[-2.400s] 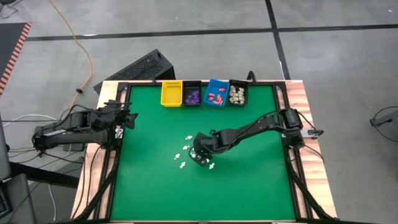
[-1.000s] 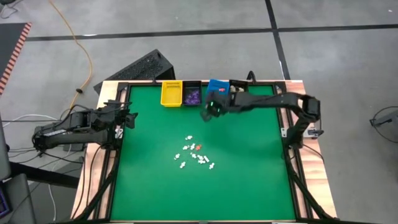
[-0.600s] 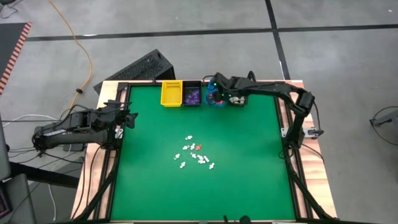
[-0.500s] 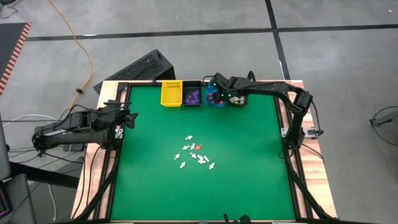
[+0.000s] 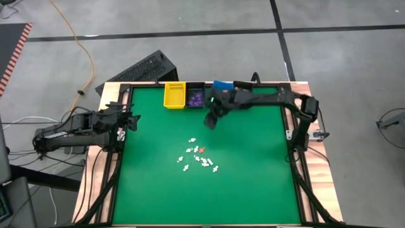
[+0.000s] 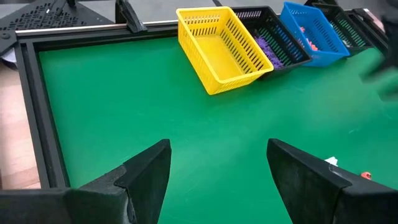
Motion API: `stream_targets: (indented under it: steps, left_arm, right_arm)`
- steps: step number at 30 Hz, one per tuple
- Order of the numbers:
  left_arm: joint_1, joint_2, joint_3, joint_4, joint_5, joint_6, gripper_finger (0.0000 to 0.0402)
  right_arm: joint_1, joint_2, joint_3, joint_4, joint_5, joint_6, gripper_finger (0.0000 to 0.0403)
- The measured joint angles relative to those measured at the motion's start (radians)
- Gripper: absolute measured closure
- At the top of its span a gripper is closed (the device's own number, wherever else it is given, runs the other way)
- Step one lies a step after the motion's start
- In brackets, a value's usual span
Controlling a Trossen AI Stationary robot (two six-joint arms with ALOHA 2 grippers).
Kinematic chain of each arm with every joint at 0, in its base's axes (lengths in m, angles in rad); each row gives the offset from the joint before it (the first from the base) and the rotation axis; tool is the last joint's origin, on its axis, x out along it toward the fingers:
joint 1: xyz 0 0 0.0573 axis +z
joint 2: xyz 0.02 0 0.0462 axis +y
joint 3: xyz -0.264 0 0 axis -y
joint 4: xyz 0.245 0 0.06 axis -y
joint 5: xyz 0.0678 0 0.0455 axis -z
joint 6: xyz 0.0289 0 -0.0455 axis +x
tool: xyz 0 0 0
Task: Sort Halloween decoration
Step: Put the orange skeleton toy into the blue basket
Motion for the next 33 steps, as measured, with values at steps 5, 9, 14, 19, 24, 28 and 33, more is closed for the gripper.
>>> stream_targets:
  steps: [5, 9, 14, 19, 24, 28, 33]
  left_arm:
    - [0.000, 0.000, 0.000, 0.000, 0.000, 0.000, 0.0145]
    - [0.000, 0.000, 0.000, 0.000, -0.003, 0.014, 0.0145]
    - [0.000, 0.000, 0.000, 0.000, -0.016, 0.026, 0.0145]
    - [0.000, 0.000, 0.000, 0.000, -0.024, 0.026, 0.0145]
    - [0.000, 0.000, 0.000, -0.003, -0.025, 0.025, 0.0145]
    - [0.000, 0.000, 0.000, -0.016, -0.026, 0.008, 0.0145]
    - [0.000, 0.000, 0.000, -0.021, -0.026, 0.006, 0.0145]
  right_arm:
    - [0.191, 0.013, 0.000, 0.019, 0.015, -0.164, 0.0191]
    - [0.302, 0.013, 0.000, 0.024, 0.144, -0.281, 0.0191]
    - [0.348, 0.013, 0.000, 0.067, 0.167, -0.310, 0.0191]
    - [0.367, 0.056, -0.002, 0.079, 0.142, -0.311, 0.0191]
    - [0.369, 0.112, 0.000, 0.118, 0.113, -0.315, 0.0191]
    - [0.360, 0.141, 0.000, 0.116, 0.113, -0.315, 0.0191]
    - [0.346, 0.161, 0.001, 0.099, 0.112, -0.340, 0.0191]
